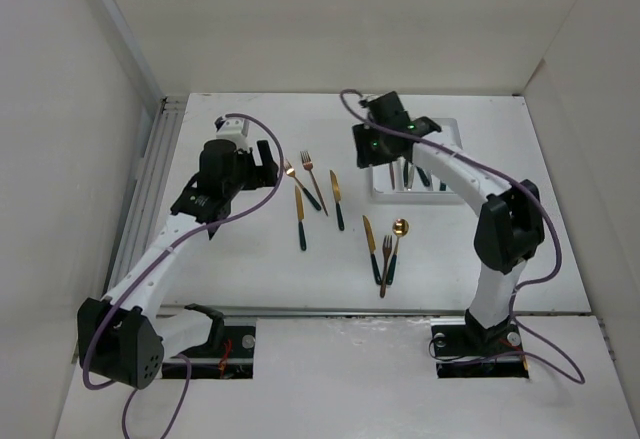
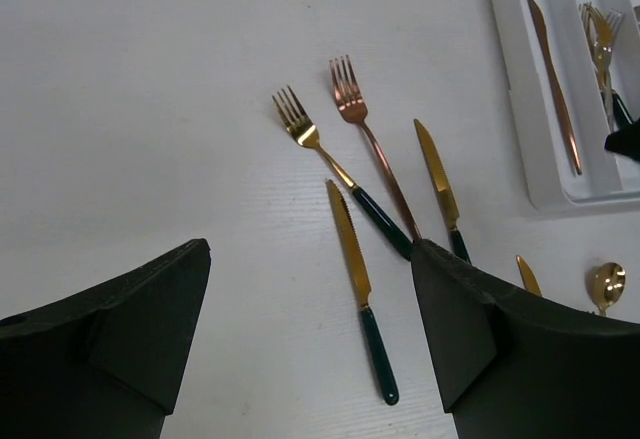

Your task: Sort the eating utensils into containers

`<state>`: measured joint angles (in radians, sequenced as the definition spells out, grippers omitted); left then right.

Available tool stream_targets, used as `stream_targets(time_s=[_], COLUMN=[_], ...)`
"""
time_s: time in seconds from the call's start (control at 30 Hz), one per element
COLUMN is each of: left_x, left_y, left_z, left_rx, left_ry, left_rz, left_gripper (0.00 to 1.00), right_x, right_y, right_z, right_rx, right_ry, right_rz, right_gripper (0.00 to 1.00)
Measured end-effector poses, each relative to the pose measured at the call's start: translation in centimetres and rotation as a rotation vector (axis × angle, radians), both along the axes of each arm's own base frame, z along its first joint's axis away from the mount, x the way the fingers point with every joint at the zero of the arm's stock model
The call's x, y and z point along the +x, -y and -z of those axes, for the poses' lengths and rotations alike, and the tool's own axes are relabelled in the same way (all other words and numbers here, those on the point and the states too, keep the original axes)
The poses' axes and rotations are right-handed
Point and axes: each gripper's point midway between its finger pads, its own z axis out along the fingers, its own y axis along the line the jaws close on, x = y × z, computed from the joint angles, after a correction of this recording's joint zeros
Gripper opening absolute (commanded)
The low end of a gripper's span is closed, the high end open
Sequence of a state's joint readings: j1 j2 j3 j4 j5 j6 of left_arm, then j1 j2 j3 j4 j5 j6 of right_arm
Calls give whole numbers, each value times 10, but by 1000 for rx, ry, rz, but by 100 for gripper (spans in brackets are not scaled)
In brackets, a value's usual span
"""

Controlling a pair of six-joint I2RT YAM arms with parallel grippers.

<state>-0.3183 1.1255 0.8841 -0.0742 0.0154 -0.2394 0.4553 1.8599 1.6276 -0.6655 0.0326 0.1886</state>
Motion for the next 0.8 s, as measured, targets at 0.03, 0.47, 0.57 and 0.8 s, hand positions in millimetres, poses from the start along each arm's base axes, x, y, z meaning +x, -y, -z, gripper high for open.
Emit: stream_targets(time_s=[0.03,0.47,0.57,0.8], left_x=[0,-24,-31,-47], left_y=[-2,-23,-25,-28], left_z=[1,31,45,78], left_rx=[2,-2,-20,-47], left_ry=[-3,-14,-17,-14], left_rz=[-10,-94,-100,-108], left_gripper=[79,79,79,78], right_x=[-4,-108,-143,-185], right_y=[-13,1,33,47], right_z=[-3,67,83,99], right_rx=[3,-92,-86,-12], right_ry=[12,-193,-270,-331], right_rz=[-26,106,199,299], right_gripper=[54,50,48,37])
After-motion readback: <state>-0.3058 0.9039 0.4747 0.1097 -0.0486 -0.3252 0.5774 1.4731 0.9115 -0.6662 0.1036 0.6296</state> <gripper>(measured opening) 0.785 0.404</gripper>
